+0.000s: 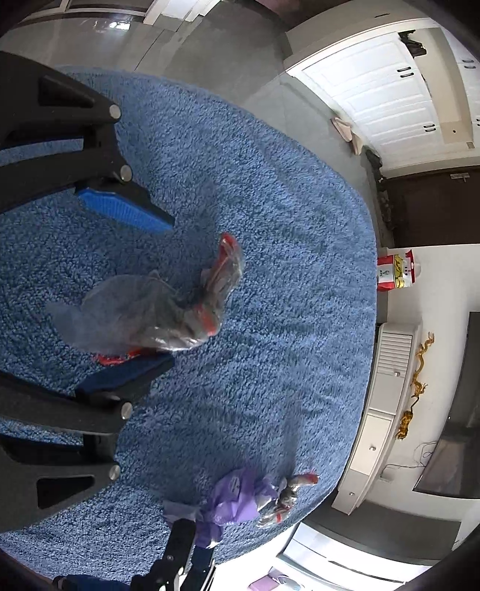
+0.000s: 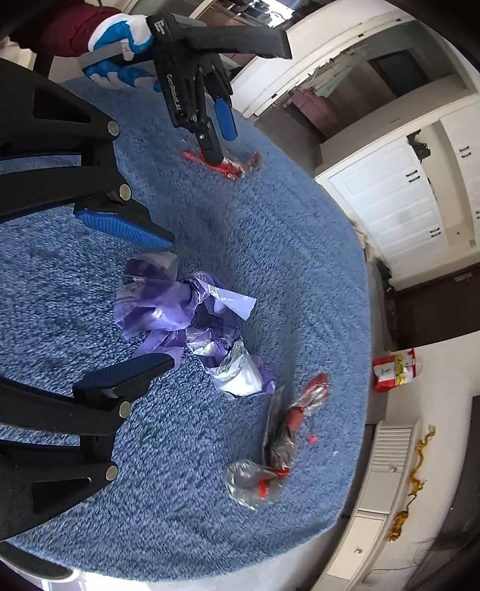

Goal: Collect trash
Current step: 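Grasp a clear red-trimmed plastic bag with the left tool while the right tool grasps a purple wrapper, then carry both items over the bin and open both tools to drop them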

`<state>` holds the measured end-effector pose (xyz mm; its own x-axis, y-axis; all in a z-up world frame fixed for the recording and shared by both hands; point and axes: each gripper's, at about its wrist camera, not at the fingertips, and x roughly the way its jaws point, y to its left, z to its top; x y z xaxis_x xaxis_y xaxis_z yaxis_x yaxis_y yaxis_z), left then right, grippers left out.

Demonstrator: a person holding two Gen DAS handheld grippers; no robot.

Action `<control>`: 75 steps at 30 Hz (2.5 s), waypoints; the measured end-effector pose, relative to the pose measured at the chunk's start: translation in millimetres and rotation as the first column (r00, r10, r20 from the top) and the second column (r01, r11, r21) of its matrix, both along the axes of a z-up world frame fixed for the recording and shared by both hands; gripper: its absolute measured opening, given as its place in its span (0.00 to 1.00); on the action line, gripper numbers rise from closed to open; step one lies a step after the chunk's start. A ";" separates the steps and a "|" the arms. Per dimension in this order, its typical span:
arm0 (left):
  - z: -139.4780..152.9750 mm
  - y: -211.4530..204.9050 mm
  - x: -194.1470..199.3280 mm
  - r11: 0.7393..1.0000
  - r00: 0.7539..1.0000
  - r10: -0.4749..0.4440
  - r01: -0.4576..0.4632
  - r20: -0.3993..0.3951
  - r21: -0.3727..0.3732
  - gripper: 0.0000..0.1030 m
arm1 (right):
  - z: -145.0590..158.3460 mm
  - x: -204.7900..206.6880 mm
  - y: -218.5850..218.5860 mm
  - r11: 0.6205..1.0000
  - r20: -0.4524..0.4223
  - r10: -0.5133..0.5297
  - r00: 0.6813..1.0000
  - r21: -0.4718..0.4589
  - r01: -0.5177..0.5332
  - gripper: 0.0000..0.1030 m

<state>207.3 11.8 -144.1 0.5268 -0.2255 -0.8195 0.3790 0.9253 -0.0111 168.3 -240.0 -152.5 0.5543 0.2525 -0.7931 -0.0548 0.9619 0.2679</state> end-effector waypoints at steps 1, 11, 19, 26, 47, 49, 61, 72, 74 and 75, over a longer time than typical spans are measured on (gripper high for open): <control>-0.7 0.1 -0.3 1.000 1.000 -0.001 0.001 0.005 -0.001 0.62 | -2.0 1.3 0.8 1.000 -0.003 0.000 1.000 0.001 0.000 0.55; 1.5 3.4 -19.6 0.999 0.999 -0.035 0.035 0.011 -0.005 0.23 | 3.5 -23.2 9.8 0.999 0.034 0.030 0.999 0.024 -0.030 0.32; 33.1 16.5 -51.2 0.998 0.997 -0.052 0.054 0.059 -0.022 0.14 | 35.1 -67.8 3.7 0.999 0.117 0.031 0.993 0.027 -0.034 0.32; 55.5 4.6 -79.9 0.995 0.991 -0.102 0.101 0.081 0.015 0.10 | 61.9 -116.1 -29.7 0.999 0.200 -0.042 0.979 0.041 0.035 0.32; 102.2 -247.9 -182.5 0.811 0.810 -0.584 0.583 0.043 0.039 0.06 | 23.3 -304.4 -240.0 0.854 0.178 -0.517 0.837 0.042 0.519 0.32; 99.3 -287.9 -200.3 0.767 0.766 -0.642 0.641 0.029 0.035 0.06 | 7.6 -320.1 -259.5 0.822 0.149 -0.568 0.809 0.048 0.568 0.32; 32.1 -476.0 -259.7 0.618 0.618 -0.777 0.785 -0.120 0.042 0.07 | -46.7 -340.5 -317.6 0.740 0.051 -0.672 0.739 0.003 0.672 0.33; -3.9 -535.7 -265.0 0.630 0.604 -0.761 0.775 -0.236 -0.048 0.25 | -62.9 -353.0 -350.5 0.665 0.039 -0.745 0.666 -0.033 0.746 0.44; -1.4 -533.0 -267.7 0.629 0.605 -0.762 0.776 -0.231 -0.044 0.34 | -62.8 -356.0 -352.3 0.657 0.038 -0.752 0.658 -0.030 0.753 0.44; -0.5 -531.7 -268.6 0.630 0.606 -0.762 0.775 -0.229 -0.045 0.37 | -62.9 -357.7 -352.1 0.653 0.037 -0.756 0.654 -0.025 0.757 0.44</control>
